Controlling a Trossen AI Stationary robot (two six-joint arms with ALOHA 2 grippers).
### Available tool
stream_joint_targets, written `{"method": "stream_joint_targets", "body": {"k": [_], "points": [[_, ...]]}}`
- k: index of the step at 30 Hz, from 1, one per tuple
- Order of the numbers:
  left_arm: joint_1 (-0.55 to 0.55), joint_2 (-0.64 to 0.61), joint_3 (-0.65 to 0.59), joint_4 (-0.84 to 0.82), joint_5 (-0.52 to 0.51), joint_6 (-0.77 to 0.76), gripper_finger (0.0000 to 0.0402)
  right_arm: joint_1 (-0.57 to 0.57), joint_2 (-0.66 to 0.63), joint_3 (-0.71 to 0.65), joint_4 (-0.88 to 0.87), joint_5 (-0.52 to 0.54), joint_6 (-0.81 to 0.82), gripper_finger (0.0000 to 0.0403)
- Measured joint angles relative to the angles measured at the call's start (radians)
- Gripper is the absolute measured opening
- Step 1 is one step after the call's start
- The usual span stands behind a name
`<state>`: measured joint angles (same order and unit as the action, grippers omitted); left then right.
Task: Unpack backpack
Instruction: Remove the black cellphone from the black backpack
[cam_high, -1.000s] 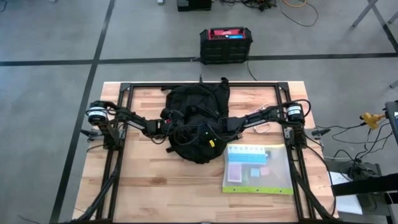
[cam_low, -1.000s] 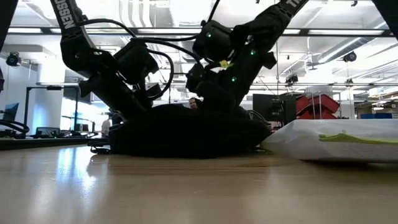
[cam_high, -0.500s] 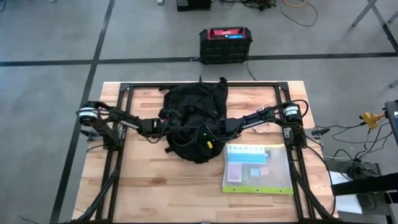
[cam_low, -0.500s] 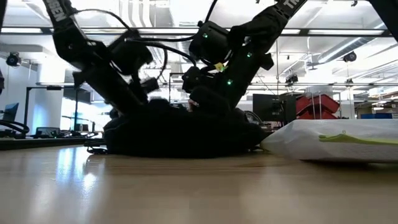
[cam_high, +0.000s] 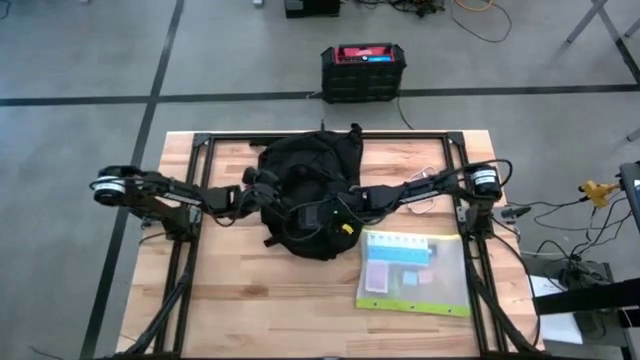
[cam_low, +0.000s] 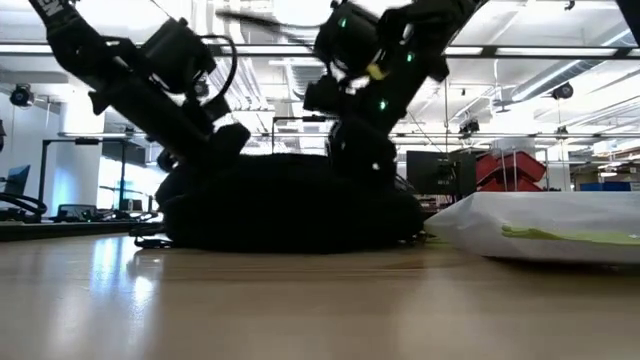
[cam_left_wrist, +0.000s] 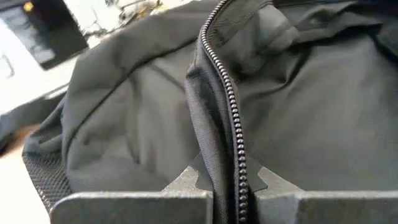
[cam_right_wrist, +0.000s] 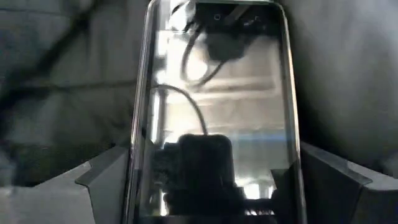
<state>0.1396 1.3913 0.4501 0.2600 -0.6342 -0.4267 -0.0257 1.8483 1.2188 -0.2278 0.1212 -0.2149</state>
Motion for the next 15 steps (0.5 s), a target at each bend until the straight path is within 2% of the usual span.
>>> {"method": "stream_joint_targets", "body": {"k": [4, 8, 11, 15], "points": [[0.018, 0.048, -0.029, 0.018, 0.0, -0.06, 0.0, 0.032, -0.077, 0.015, 0.033, 0.01, -0.059, 0.0336], [0.018, 0.118, -0.043, 0.054, 0.027, -0.114, 0.0, 0.045, -0.167, 0.036, -0.007, 0.113, -0.115, 0.0336], [0.015, 0.153, -0.045, 0.058, 0.049, -0.138, 0.0, 0.008, -0.239, 0.035, -0.117, 0.209, -0.12, 0.0336], [0.013, 0.154, -0.054, 0.02, 0.049, -0.167, 0.0, -0.092, -0.304, 0.013, -0.285, 0.222, 0.005, 0.0336]]}}
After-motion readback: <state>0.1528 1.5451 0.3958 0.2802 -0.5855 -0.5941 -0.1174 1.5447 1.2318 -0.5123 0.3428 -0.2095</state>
